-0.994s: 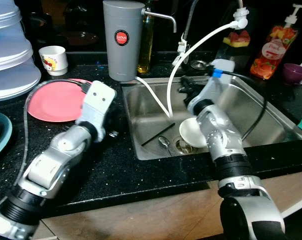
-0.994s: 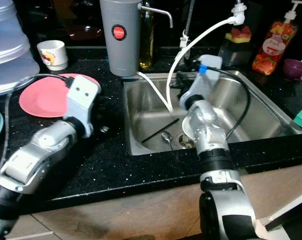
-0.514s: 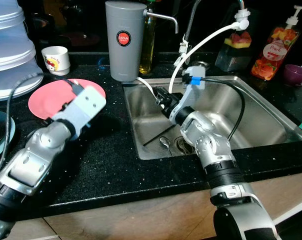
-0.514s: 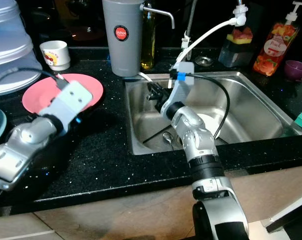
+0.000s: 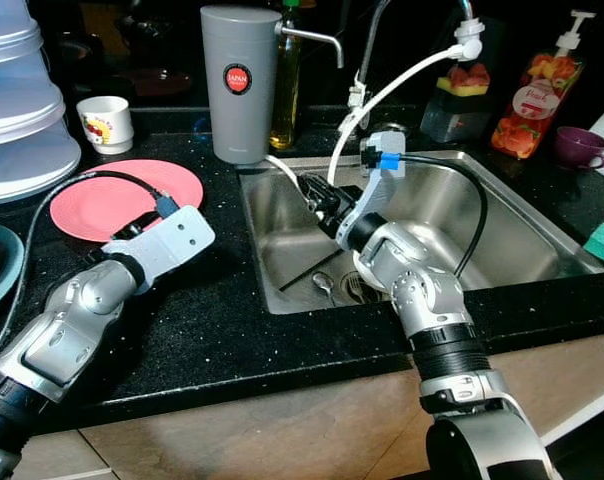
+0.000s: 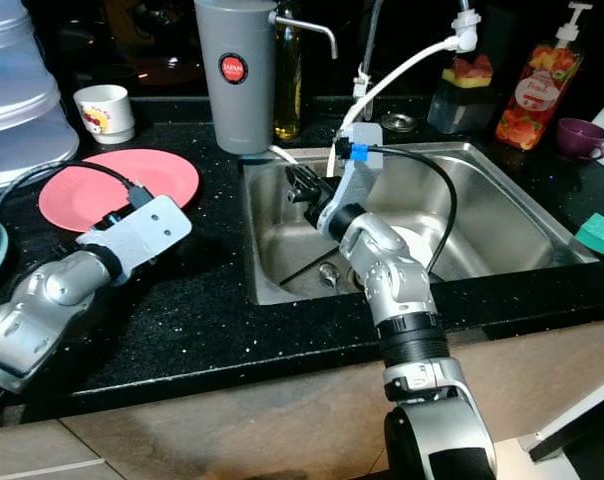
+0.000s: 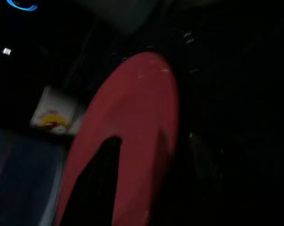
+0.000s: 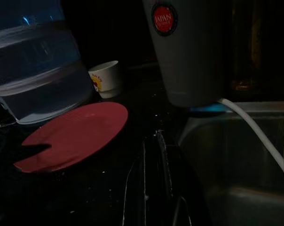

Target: Kitchen organization

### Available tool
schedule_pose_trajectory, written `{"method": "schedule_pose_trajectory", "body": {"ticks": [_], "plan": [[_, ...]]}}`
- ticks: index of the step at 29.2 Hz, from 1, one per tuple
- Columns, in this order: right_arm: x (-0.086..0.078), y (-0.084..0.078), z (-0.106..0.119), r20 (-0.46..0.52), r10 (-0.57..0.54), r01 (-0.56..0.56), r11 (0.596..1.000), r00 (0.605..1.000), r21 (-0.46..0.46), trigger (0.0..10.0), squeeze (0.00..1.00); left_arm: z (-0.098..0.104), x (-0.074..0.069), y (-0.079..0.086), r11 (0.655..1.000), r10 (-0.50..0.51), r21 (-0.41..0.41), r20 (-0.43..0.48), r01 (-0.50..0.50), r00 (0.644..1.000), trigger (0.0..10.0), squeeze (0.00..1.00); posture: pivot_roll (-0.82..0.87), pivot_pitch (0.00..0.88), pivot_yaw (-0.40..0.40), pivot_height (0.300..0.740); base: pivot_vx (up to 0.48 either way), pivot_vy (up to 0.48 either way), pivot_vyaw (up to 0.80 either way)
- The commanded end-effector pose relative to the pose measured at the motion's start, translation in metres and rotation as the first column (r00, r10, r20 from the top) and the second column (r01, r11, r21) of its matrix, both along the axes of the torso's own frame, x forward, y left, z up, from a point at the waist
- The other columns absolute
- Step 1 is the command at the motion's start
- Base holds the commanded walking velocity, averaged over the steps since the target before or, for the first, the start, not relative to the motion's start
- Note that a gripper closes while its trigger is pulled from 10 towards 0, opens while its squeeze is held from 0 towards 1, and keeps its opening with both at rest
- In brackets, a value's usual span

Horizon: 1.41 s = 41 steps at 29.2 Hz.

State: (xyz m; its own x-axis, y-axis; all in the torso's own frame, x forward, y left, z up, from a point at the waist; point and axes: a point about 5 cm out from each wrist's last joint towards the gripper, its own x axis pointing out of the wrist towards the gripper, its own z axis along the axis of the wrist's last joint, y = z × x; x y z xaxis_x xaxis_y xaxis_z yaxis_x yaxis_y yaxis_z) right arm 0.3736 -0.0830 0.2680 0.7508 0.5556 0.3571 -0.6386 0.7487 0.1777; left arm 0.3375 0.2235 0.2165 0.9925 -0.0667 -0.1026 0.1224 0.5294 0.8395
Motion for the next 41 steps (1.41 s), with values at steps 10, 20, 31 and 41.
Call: {"method": "schedule_pose_trajectory", "body": {"ticks": [10, 20, 31, 41], "plan": [[-0.007, 0.007, -0.001, -0.005, 0.065, -0.065, 0.998, 0.998, 0.007, 10.0, 0.00, -0.022, 0.008, 0.034, 0.992, 0.079, 0.101, -0.035, -0.075, 0.996, 10.0, 0.00, 0.01, 0.078, -0.045, 0.740, 0.000, 0.000, 0.00], [-0.008, 0.006, -0.002, -0.012, 0.066, -0.066, 0.998, 0.998, 0.003, 10.0, 0.00, -0.026, 0.013, 0.025, 0.999, 0.013, 0.038, -0.028, -0.012, 1.000, 0.0, 0.00, 0.00, 0.074, -0.046, 0.740, 0.000, 0.000, 0.00], [-0.009, 0.008, -0.002, -0.016, 0.073, -0.073, 0.997, 0.997, 0.005, 10.0, 0.00, -0.013, 0.013, 0.025, 1.000, 0.002, 0.022, 0.050, -0.003, 0.999, 0.0, 0.00, 0.00, 0.068, -0.055, 0.740, 0.000, 0.000, 0.00], [-0.007, 0.005, 0.001, -0.023, 0.064, -0.063, 0.997, 0.998, 0.036, 10.0, 0.00, 0.040, 0.006, -0.009, 0.988, -0.135, -0.032, 0.319, 0.153, 0.938, 0.0, 0.00, 0.00, 0.085, -0.058, 0.740, 0.000, 0.000, 0.00]]}}
